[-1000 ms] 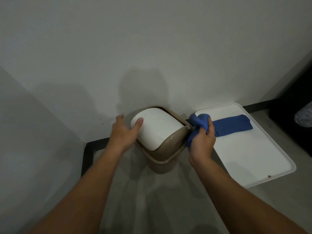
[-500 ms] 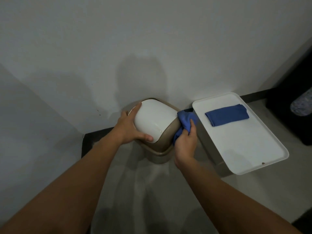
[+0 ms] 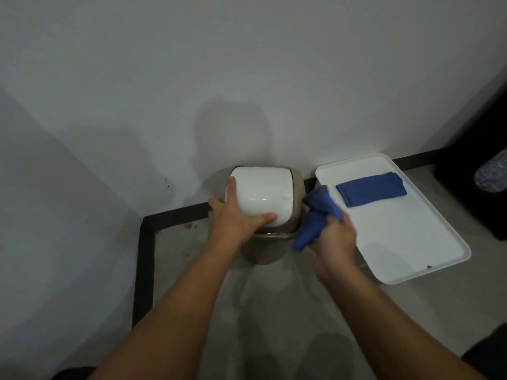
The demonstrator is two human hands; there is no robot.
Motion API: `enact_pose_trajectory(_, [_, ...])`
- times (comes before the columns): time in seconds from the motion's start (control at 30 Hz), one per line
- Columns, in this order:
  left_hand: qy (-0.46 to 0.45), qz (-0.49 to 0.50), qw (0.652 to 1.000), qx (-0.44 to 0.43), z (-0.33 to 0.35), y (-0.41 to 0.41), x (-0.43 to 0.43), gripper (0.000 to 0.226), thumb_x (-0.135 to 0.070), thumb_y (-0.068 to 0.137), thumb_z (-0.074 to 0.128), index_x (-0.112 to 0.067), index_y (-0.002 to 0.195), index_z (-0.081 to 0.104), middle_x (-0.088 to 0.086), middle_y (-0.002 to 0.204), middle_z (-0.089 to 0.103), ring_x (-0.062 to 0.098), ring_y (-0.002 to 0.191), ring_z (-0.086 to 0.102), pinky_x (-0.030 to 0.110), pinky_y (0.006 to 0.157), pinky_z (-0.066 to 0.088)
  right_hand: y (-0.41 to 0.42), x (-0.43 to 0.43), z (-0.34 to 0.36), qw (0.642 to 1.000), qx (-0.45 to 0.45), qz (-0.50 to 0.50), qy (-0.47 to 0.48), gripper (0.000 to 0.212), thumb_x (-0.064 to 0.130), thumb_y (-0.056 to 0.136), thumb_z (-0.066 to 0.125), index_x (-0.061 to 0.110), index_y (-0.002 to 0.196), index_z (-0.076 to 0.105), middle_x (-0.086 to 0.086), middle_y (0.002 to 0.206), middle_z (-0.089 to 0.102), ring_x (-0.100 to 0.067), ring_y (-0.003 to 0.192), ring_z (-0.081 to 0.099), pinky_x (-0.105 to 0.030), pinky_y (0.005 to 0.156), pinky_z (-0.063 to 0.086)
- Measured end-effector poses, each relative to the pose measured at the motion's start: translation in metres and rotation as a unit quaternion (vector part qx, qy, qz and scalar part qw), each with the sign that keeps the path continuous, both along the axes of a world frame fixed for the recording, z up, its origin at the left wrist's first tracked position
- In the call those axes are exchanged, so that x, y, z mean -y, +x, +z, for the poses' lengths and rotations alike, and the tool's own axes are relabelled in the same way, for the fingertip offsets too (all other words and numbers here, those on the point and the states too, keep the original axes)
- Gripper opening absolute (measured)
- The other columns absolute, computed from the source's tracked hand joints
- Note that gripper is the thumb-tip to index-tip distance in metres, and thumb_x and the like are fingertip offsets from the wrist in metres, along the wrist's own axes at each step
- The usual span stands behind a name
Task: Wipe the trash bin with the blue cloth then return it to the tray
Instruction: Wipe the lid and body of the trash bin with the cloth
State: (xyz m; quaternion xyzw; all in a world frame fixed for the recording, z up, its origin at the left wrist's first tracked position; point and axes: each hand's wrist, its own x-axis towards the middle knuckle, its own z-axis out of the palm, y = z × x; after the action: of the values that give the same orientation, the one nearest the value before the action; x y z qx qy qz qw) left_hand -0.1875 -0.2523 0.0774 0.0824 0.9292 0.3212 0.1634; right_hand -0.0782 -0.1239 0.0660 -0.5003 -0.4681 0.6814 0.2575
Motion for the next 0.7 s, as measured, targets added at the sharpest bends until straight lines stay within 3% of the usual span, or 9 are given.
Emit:
enact_pose_trajectory(0.1, [0.011,-0.004,0.999,-0.052,0.001,0.005,-0.014,0.091,-0.074,0.059,0.061,-0.037,0.136,0.028,0.012,0.132,0.030,0.038,0.120,0.040,0.046,0.097,0.039,-0.007,-0.028,0.006,0.999,-0.030,0.002,0.018,0.039,0.030,0.092,0.036,0.023,0.128,0.046,-0.015,0.130,0.051,-0.032,0.119,0.049,-0.049,0.105,0.037])
enact_pose_trajectory(0.17, [0.050,-0.017,0.995,-0.081,0.005,-0.010,-0.016,0.075,-0.069,0.067,0.059,-0.031,0.129,0.040,0.010,0.139,0.027,0.037,0.129,0.032,0.048,0.102,0.036,-0.015,-0.029,0.003,0.998,-0.006,0.042,0.042,0.036,0.032,0.094,0.035,0.031,0.129,0.043,-0.011,0.134,0.050,-0.030,0.120,0.048,-0.049,0.106,0.036])
enact_pose_trajectory(0.23, [0.080,-0.051,0.994,-0.063,0.005,-0.029,-0.015,0.070,-0.064,0.075,0.056,-0.036,0.135,0.036,0.006,0.155,0.008,0.034,0.141,0.015,0.050,0.110,0.026,-0.020,-0.026,-0.002,0.995,-0.006,0.072,0.070,0.037,0.031,0.096,0.034,0.036,0.132,0.038,-0.005,0.137,0.047,-0.026,0.124,0.044,-0.049,0.107,0.036])
enact_pose_trajectory(0.3, [0.085,-0.089,0.992,-0.010,-0.001,-0.037,-0.014,0.067,-0.060,0.083,0.048,-0.038,0.142,0.025,0.002,0.159,-0.004,0.030,0.143,0.012,0.047,0.113,0.022,-0.022,-0.023,-0.009,0.994,-0.006,0.077,0.082,0.038,0.031,0.097,0.033,0.036,0.134,0.035,-0.004,0.138,0.046,-0.025,0.125,0.043,-0.048,0.107,0.035])
enact_pose_trajectory(0.47, [0.086,-0.080,0.993,0.001,-0.009,-0.030,-0.018,0.061,-0.056,0.089,0.038,-0.031,0.143,0.026,0.002,0.158,0.004,0.031,0.137,0.027,0.044,0.107,0.031,-0.028,-0.006,-0.017,0.997,-0.003,0.029,0.069,0.039,0.029,0.097,0.029,0.039,0.135,0.031,0.001,0.135,0.046,-0.021,0.122,0.044,-0.042,0.105,0.036])
enact_pose_trajectory(0.63, [0.071,-0.066,0.995,-0.010,-0.004,-0.022,-0.013,0.064,-0.059,0.089,0.034,-0.029,0.145,0.024,0.005,0.158,0.002,0.032,0.136,0.028,0.044,0.105,0.033,-0.038,0.030,-0.011,0.999,-0.022,-0.027,0.016,0.039,0.028,0.097,0.031,0.035,0.135,0.031,-0.001,0.127,0.050,-0.018,0.111,0.048,-0.036,0.095,0.040])
enact_pose_trajectory(0.7, [0.062,-0.057,0.996,-0.017,-0.004,-0.016,-0.013,0.064,-0.059,0.089,0.033,-0.028,0.145,0.024,0.006,0.158,0.002,0.032,0.135,0.029,0.043,0.104,0.033,-0.039,0.054,-0.012,0.999,-0.021,-0.033,0.008,0.037,0.028,0.097,0.032,0.033,0.134,0.032,-0.002,0.124,0.052,-0.018,0.107,0.052,-0.028,0.084,0.044])
